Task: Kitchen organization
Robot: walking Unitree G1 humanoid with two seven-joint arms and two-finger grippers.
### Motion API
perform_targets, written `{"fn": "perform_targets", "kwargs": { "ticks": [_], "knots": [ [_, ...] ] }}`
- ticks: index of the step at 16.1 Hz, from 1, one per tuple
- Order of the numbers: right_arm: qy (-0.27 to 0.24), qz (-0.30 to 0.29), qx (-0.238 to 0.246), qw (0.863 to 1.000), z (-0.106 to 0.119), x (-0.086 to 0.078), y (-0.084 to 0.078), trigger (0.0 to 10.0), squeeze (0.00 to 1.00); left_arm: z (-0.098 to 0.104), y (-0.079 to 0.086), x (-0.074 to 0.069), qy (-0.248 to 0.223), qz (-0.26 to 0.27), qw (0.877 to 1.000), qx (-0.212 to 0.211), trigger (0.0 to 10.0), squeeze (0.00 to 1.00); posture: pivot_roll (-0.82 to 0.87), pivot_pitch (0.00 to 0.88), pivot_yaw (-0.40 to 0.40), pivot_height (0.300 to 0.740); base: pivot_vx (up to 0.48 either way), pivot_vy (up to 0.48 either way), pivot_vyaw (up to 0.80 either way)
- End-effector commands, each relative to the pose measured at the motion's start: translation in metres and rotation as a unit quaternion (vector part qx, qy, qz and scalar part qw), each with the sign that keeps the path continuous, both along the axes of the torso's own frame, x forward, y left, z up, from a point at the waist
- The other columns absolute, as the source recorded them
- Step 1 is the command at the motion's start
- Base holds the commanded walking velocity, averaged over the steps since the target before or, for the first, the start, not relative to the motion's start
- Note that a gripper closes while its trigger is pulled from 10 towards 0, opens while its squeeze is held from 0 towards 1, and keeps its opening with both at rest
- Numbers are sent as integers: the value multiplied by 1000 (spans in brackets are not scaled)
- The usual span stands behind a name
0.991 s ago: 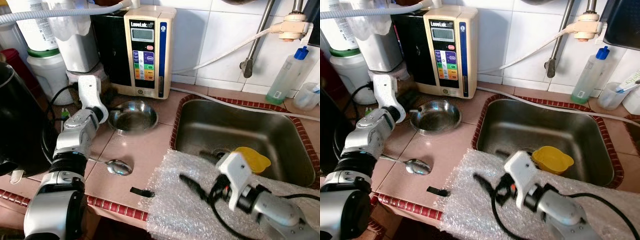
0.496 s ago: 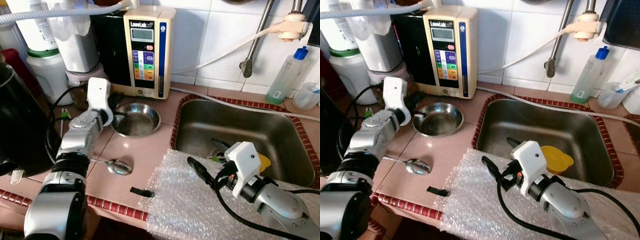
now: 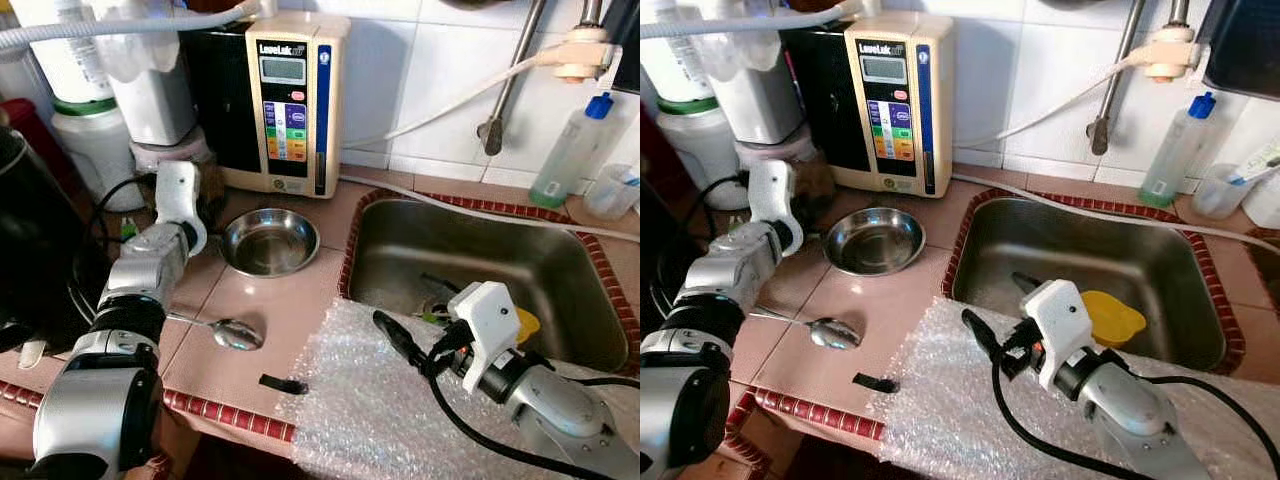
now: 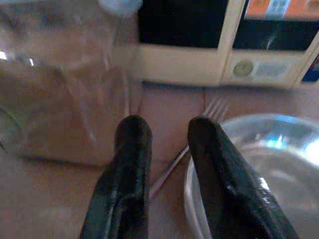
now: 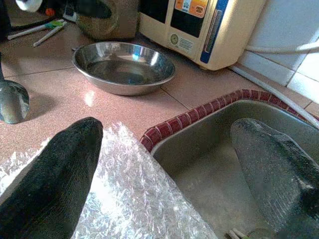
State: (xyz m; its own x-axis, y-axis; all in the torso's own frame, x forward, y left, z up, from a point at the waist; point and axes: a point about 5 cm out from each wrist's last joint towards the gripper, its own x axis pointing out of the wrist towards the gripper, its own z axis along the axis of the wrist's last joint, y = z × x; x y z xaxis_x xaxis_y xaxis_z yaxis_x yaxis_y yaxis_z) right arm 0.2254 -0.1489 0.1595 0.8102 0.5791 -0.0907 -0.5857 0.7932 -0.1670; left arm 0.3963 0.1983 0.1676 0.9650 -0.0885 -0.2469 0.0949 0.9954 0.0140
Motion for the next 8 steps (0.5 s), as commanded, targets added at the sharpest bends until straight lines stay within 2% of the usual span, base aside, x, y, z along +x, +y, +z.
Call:
{"fn": "perform_targets", "kwargs": {
  "ticks": [1, 4, 8],
  "knots": [
    [-2, 1, -1, 1000, 0, -1, 1, 10000, 0, -4, 6, -1, 16, 14, 1000, 9, 10000, 1000, 51, 18, 49, 740, 0, 0, 0],
    [0, 4, -6, 1000, -2, -2, 3, 10000, 0, -17, 8, -4, 47, 32, 998, -1, 10000, 1000, 50, 16, 50, 740, 0, 0, 0],
    [-3, 4, -7, 1000, -2, -1, 3, 10000, 0, -24, 8, -6, 64, 34, 997, 11, 10000, 1000, 50, 13, 55, 740, 0, 0, 0]
  ]
}}
